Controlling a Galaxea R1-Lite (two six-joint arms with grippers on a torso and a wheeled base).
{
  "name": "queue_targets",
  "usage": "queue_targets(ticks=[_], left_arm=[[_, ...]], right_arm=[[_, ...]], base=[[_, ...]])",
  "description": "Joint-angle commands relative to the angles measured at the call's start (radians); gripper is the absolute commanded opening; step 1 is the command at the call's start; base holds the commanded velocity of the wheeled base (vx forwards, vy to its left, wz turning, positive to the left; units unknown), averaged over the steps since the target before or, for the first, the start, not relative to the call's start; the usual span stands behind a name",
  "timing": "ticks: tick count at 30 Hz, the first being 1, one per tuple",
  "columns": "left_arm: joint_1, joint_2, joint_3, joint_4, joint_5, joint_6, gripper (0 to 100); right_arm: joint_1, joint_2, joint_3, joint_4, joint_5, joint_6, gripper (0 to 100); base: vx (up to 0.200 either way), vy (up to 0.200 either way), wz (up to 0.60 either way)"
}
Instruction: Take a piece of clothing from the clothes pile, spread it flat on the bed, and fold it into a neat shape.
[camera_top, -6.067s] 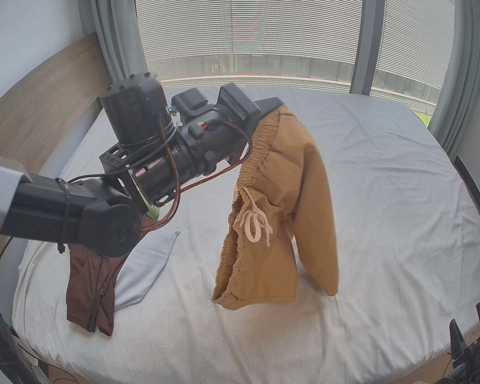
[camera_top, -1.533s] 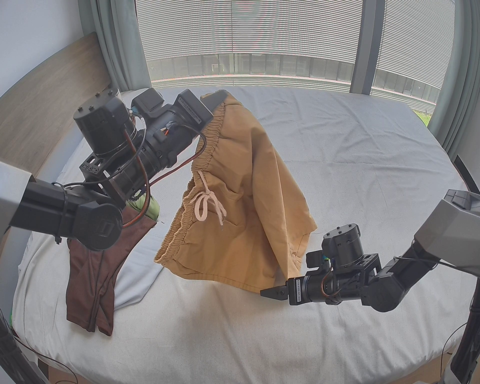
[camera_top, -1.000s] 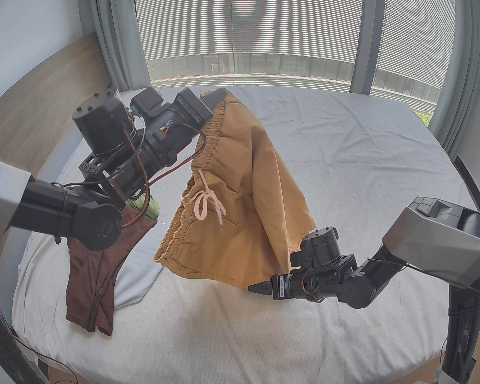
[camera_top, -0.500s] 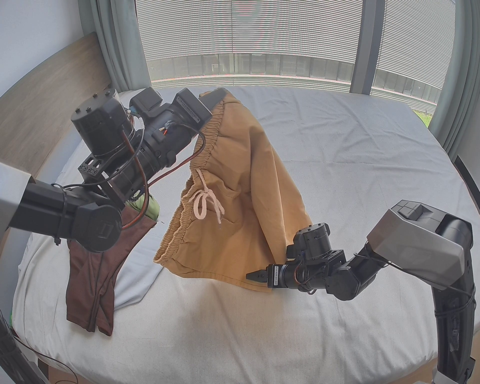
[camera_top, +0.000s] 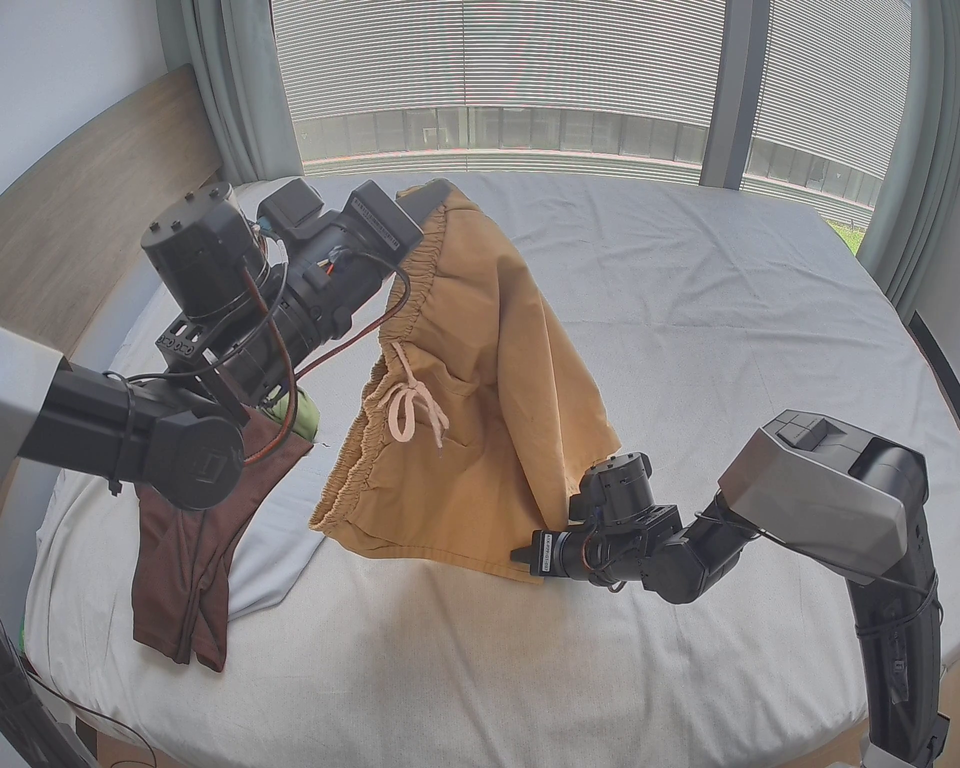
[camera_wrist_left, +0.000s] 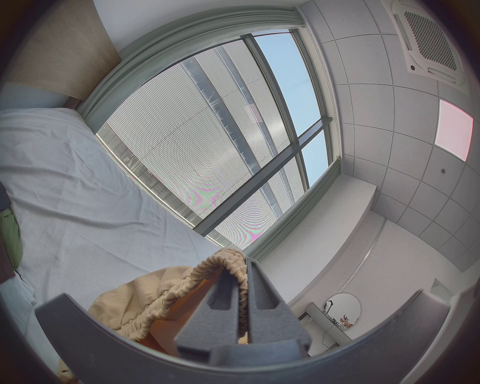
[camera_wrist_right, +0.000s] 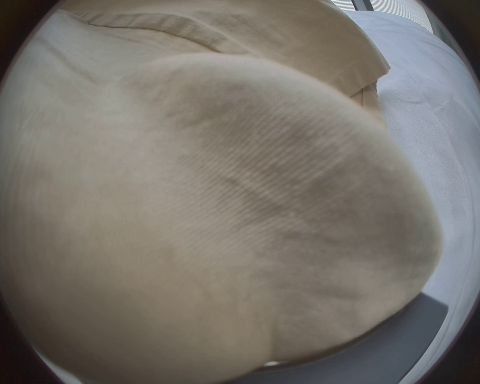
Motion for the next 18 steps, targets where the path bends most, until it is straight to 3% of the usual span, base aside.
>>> queue_targets(ticks=[1,8,13,18], left_arm=[[0.002,0.001,0.016,-0.005,-0.001,0.0,0],[0.011,-0.002,0.045,-0.015,-0.001,0.0,0],[0.023,-0.007,0.045,-0.012,-0.001,-0.004,0],[0.02,-0.002,0.054,-0.012,-0.002,-0.005,0]], right_arm=[[-0.005,-0.001,0.012,-0.001,0.001,0.003,0],[-0.052,-0.102,0.138,-0.034,-0.002,-0.045,0],[-0.132,-0.242,0.231,-0.026,-0.002,-0.102,0],[-0.178,-0.34,0.287,0.026,-0.007,-0.126,0]], base=[[0.0,0.0,0.0],[0.0,0.0,0.0],[0.0,0.0,0.0],[0.0,0.0,0.0]])
